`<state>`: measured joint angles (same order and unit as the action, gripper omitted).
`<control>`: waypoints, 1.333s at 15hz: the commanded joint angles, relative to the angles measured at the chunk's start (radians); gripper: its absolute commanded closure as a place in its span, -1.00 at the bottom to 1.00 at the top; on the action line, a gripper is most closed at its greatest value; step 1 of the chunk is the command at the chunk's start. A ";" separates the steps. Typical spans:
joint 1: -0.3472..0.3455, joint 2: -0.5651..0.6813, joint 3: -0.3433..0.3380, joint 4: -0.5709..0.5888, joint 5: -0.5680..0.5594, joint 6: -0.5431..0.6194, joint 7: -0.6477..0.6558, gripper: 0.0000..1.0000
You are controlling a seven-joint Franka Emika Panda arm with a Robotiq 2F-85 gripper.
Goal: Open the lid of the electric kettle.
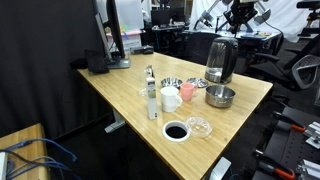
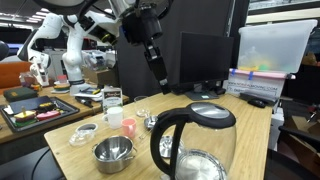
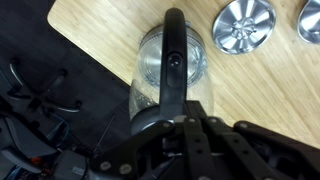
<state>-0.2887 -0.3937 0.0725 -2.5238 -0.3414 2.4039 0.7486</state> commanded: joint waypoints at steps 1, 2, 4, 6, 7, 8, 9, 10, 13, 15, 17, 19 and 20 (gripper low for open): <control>-0.007 -0.038 0.004 -0.036 -0.032 -0.065 0.052 1.00; -0.006 -0.042 0.003 -0.047 -0.032 -0.076 0.062 1.00; 0.000 -0.039 -0.001 -0.063 -0.022 -0.092 0.074 1.00; 0.002 -0.017 -0.001 -0.072 -0.018 -0.088 0.095 1.00; 0.002 -0.007 -0.001 -0.074 -0.020 -0.084 0.105 1.00; 0.004 0.001 -0.002 -0.076 -0.021 -0.081 0.112 1.00; 0.004 0.010 -0.002 -0.075 -0.026 -0.075 0.122 1.00; 0.005 0.018 -0.004 -0.068 -0.027 -0.074 0.129 1.00; 0.006 0.026 -0.009 -0.053 -0.026 -0.073 0.142 1.00; 0.007 0.027 -0.011 -0.048 -0.026 -0.072 0.146 1.00; 0.010 0.028 -0.012 -0.046 -0.022 -0.072 0.145 1.00; 0.015 0.032 -0.012 -0.049 -0.016 -0.071 0.141 1.00; 0.018 0.037 -0.012 -0.048 -0.014 -0.068 0.139 1.00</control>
<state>-0.2853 -0.3807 0.0706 -2.5846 -0.3506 2.3299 0.8780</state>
